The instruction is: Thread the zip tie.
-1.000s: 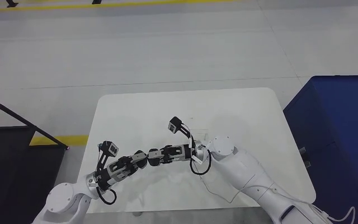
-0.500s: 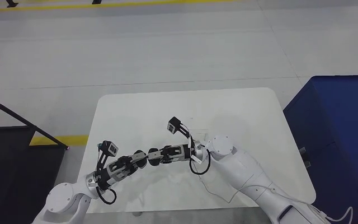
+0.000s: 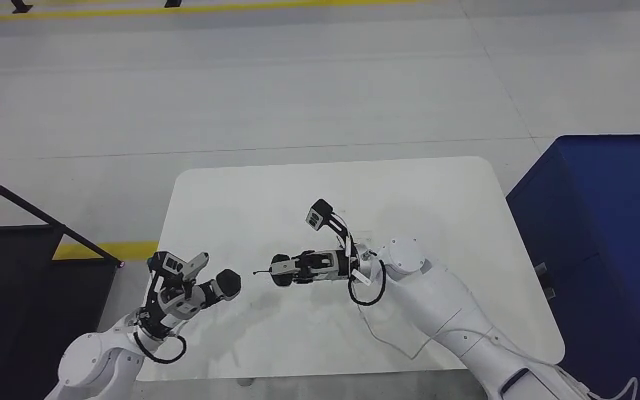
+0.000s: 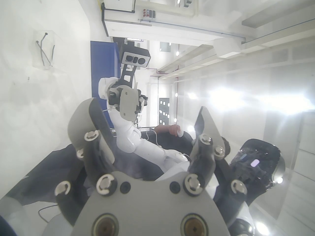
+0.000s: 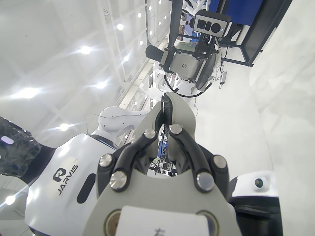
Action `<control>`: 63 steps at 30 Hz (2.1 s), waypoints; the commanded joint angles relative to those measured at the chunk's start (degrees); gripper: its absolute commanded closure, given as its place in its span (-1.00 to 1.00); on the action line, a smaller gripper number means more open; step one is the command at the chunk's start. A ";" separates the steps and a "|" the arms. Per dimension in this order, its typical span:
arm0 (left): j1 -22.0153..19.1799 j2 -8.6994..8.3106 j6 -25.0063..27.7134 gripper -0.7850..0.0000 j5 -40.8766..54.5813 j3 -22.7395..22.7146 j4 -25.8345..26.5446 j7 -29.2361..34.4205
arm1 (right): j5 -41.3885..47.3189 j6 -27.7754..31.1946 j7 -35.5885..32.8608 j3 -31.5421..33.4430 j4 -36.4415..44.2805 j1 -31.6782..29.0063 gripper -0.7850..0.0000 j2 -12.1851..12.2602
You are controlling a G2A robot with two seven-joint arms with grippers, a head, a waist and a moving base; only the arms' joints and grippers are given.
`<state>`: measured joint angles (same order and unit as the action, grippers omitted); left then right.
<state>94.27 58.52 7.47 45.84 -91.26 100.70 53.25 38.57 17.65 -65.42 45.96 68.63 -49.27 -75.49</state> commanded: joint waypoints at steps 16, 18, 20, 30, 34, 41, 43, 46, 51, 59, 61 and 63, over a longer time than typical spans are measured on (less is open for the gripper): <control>-0.01 0.00 0.00 -1.00 -0.53 0.02 0.04 -0.03 | -4.40 10.26 -1.81 4.26 18.12 -2.13 1.00 0.96; -0.01 0.00 0.00 -1.00 -0.53 0.02 0.04 -0.03 | -1.64 14.60 -4.06 5.86 24.97 -4.59 1.00 1.39; -0.01 0.00 0.00 -1.00 -0.53 0.02 0.04 -0.03 | -0.96 15.31 -4.43 6.44 26.26 -5.37 1.00 1.55; -0.01 0.00 0.00 -1.00 -0.53 0.02 0.04 -0.03 | 3.79 16.45 -4.76 5.59 32.24 -6.29 1.00 1.26; -0.01 0.00 0.00 -1.00 -0.53 0.02 0.04 -0.03 | 3.29 20.14 -1.09 10.12 43.70 -4.35 1.00 1.49; -0.01 0.00 0.00 -1.00 -0.53 0.02 0.04 -0.03 | -2.13 28.77 7.54 19.27 51.59 -3.16 1.00 2.52; -0.01 0.00 0.00 -1.00 -0.53 0.02 0.04 -0.03 | -6.60 32.28 11.06 21.86 52.55 -3.68 1.00 2.94; -0.01 0.00 0.00 -1.00 -0.53 0.02 0.04 -0.03 | -16.16 36.55 15.33 26.37 53.40 -5.90 1.00 3.70; -0.01 0.00 0.00 -1.00 -0.53 0.02 0.04 -0.03 | -25.88 39.16 17.95 29.14 54.15 -8.26 1.00 4.45; -0.01 0.00 0.00 -1.00 -0.53 0.02 0.04 -0.03 | -14.31 30.76 13.52 19.90 53.13 -4.38 1.00 5.17; -0.01 0.00 0.00 -1.00 -0.53 0.02 0.04 -0.03 | -6.19 28.51 13.83 18.69 51.96 -3.51 1.00 5.22; -0.01 0.00 0.00 -1.00 -0.53 0.02 0.04 -0.03 | 1.50 25.76 12.86 17.16 50.92 -3.18 1.00 5.25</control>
<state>94.26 58.52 7.47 45.31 -91.24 100.74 53.23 34.55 44.79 -52.05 63.65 120.05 -52.54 -70.25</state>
